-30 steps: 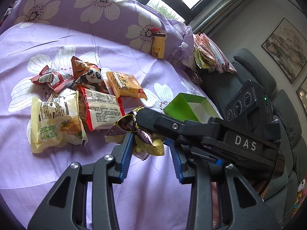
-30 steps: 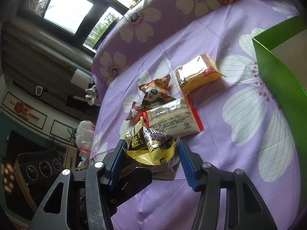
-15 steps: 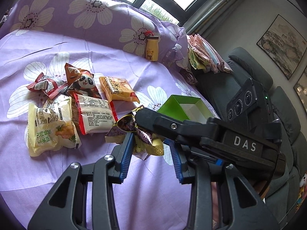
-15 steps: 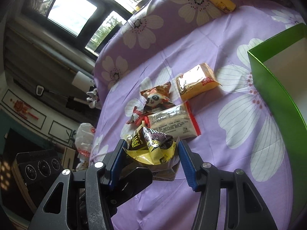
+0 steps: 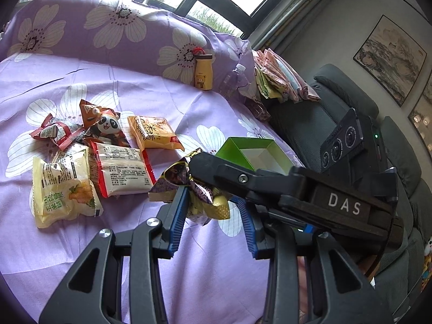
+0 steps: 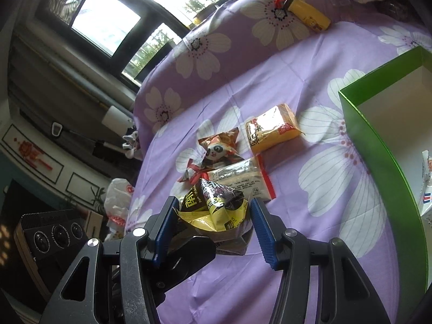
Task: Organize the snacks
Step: 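Carry the chip bag with the right gripper over the green box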
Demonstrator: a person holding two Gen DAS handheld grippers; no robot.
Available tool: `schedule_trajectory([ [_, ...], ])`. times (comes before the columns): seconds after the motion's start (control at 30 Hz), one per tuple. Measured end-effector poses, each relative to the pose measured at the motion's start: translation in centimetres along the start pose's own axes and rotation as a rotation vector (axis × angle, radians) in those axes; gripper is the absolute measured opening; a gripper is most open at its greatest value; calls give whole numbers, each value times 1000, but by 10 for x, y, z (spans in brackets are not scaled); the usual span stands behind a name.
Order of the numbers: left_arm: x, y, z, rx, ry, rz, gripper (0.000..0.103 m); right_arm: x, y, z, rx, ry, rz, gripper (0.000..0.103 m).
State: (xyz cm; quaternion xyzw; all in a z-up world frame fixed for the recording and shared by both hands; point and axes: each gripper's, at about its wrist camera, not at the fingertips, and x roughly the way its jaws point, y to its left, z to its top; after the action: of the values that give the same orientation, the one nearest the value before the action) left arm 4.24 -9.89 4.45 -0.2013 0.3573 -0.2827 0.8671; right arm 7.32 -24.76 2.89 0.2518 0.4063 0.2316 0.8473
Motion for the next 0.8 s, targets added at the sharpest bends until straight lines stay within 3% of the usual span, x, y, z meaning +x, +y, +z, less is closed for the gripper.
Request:
schedule_trajectory([
  [0.8,32,-32,15,47,27,-40,36,-32,-25,14,63,-68,-31,57],
])
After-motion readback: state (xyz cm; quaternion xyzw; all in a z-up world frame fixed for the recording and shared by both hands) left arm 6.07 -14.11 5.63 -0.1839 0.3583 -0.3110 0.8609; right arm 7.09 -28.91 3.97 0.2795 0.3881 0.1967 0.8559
